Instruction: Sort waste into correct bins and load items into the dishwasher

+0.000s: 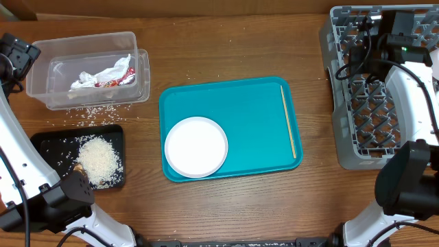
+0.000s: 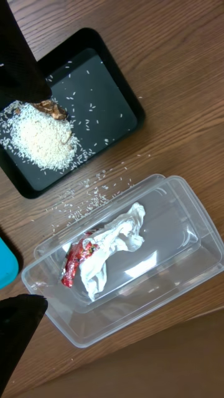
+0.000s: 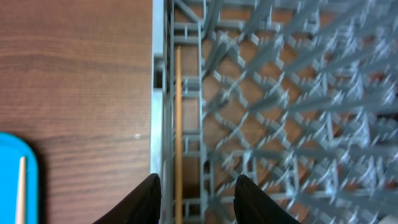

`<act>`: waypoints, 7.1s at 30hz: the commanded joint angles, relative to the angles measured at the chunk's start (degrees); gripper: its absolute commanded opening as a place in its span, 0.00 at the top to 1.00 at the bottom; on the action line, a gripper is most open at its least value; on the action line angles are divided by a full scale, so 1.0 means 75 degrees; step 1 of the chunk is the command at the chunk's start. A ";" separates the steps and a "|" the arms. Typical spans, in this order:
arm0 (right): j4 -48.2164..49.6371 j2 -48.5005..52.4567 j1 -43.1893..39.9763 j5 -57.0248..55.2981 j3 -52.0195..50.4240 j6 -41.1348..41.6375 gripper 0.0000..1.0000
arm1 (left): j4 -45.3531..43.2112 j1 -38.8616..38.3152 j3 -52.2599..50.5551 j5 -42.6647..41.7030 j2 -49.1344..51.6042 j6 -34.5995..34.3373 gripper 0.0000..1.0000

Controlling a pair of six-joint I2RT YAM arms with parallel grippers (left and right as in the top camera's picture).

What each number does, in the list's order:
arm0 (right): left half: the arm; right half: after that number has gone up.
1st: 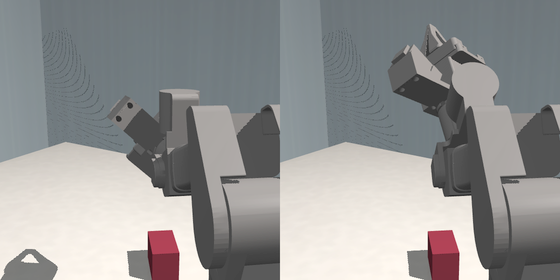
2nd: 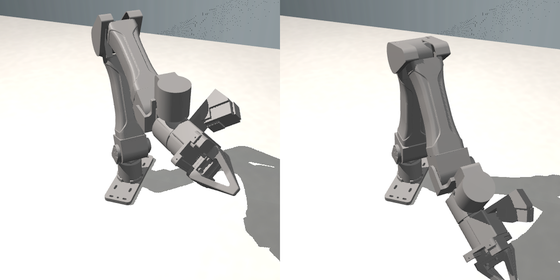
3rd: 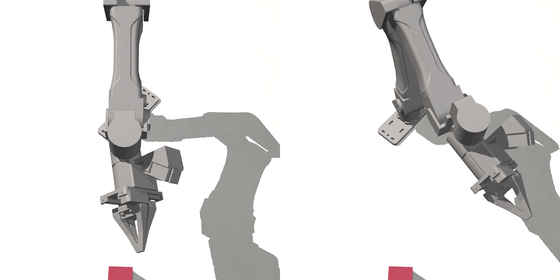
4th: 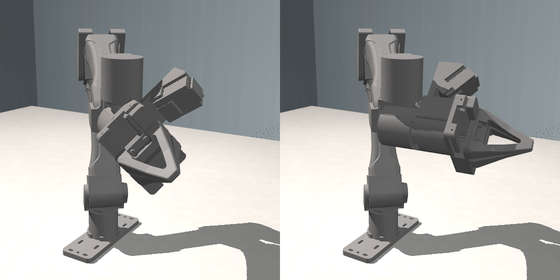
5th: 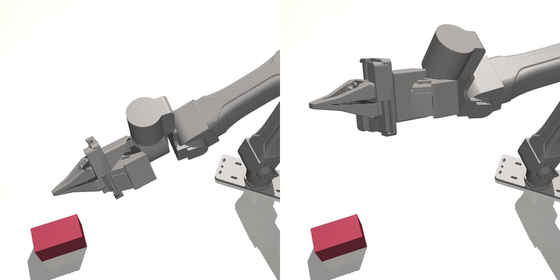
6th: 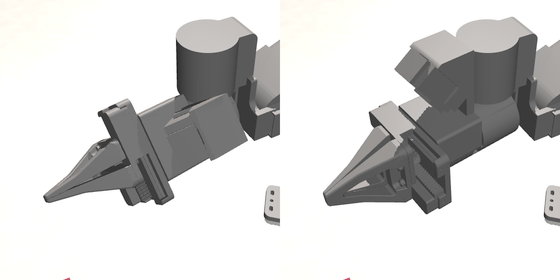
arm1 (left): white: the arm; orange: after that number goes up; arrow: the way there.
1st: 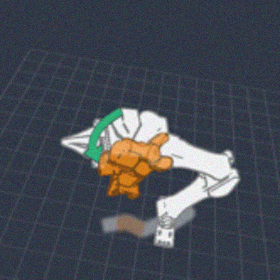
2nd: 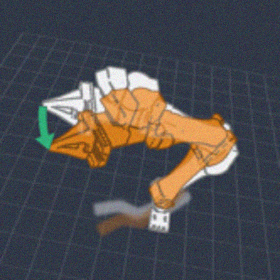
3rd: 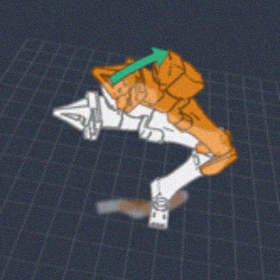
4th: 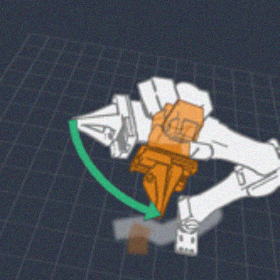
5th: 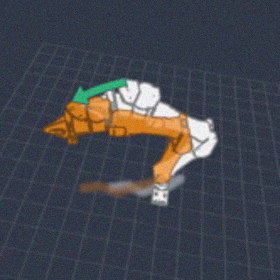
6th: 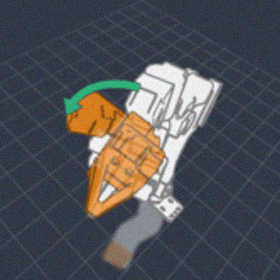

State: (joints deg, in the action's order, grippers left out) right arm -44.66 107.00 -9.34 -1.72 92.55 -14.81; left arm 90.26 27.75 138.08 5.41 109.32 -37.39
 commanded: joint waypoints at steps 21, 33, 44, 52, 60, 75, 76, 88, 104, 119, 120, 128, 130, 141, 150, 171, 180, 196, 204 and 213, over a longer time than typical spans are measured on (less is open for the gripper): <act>-0.3284 -0.0557 0.2384 0.0836 0.0259 0.3395 0.43 | -0.0017 -0.0055 0.0012 0.0073 0.0012 -0.0044 0.00; -0.1445 0.0128 0.3296 -0.0023 -0.1705 0.3975 0.46 | -0.0015 -0.0055 0.0012 0.0073 0.0012 -0.0044 0.00; -0.1227 0.1212 0.3296 0.0038 -0.1705 0.3981 0.47 | -0.0015 -0.0055 0.0012 0.0073 0.0012 -0.0044 0.00; -0.1081 0.1705 0.3305 0.0064 -0.1708 0.4019 0.61 | -0.0015 -0.0055 0.0012 0.0073 0.0012 -0.0044 0.00; -0.1399 0.1749 0.3398 0.0382 -0.1282 0.4348 0.96 | -0.0017 -0.0055 0.0012 0.0073 0.0012 -0.0044 0.00; -0.3882 0.1649 0.0988 0.0446 0.4124 0.2087 0.96 | -0.0015 -0.0055 0.0012 0.0076 0.0012 -0.0044 0.00; -0.3794 0.1649 0.0854 0.0446 0.4121 0.1903 0.96 | -0.0015 -0.0055 0.0012 0.0073 0.0012 -0.0044 0.00; -0.2390 0.1682 -0.0265 0.0440 0.3695 0.0210 0.96 | -0.0015 -0.0055 0.0012 0.0073 0.0012 -0.0044 0.00; -0.1367 0.1606 -0.0291 0.0874 0.2463 0.0571 0.80 | -0.0015 -0.0055 0.0012 0.0073 0.0012 -0.0044 0.00; -0.3450 -0.0332 0.0309 0.7067 0.2926 0.2017 0.08 | -0.0017 -0.0055 0.0012 0.0073 0.0012 -0.0044 0.00; -0.3681 -0.0321 0.0507 0.6878 0.2911 0.1999 0.07 | -0.0015 -0.0055 0.0012 0.0073 0.0012 -0.0044 0.00; -0.4109 -0.0023 0.3392 0.2882 0.1262 0.3672 0.13 | -0.0015 -0.0058 0.0012 0.0076 0.0012 -0.0044 0.00; -0.3684 -0.0020 0.4057 0.2343 0.0577 0.4199 0.30 | -0.0015 -0.0058 0.0012 0.0073 0.0012 -0.0044 0.00; -0.0446 -0.0017 0.6394 0.1545 -0.2326 0.6420 0.51 | -0.0015 -0.0055 0.0012 0.0073 0.0012 -0.0044 0.00; -0.0105 0.0373 0.6580 0.1204 -0.2349 0.7694 0.51 | -0.0015 -0.0055 0.0012 0.0073 0.0012 -0.0044 0.00; -0.1999 0.0361 0.5508 0.0804 -0.0026 0.6883 0.96 | -0.0015 -0.0055 0.0012 0.0073 0.0012 -0.0044 0.00; -0.4634 0.0047 0.2285 -0.1536 0.3488 0.4567 0.96 | -0.0015 -0.0052 0.0012 0.0073 0.0012 -0.0044 0.00; -0.2725 0.1151 0.0224 -0.5123 0.3547 0.4115 0.96 | -0.0015 -0.0055 0.0012 0.0073 0.0012 -0.0044 0.00; -0.2110 0.1813 0.0481 -0.5939 0.3547 0.4115 0.96 | -0.0015 -0.0055 0.0012 0.0076 0.0012 -0.0044 0.00; -0.2238 0.1816 0.0807 -0.5587 0.3547 0.4112 0.94 | -0.0015 -0.0055 0.0012 0.0073 0.0012 -0.0044 0.00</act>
State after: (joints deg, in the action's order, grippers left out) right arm -61.43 121.32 -4.64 -42.87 118.80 15.97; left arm 90.24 27.75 138.08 5.41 109.32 -37.39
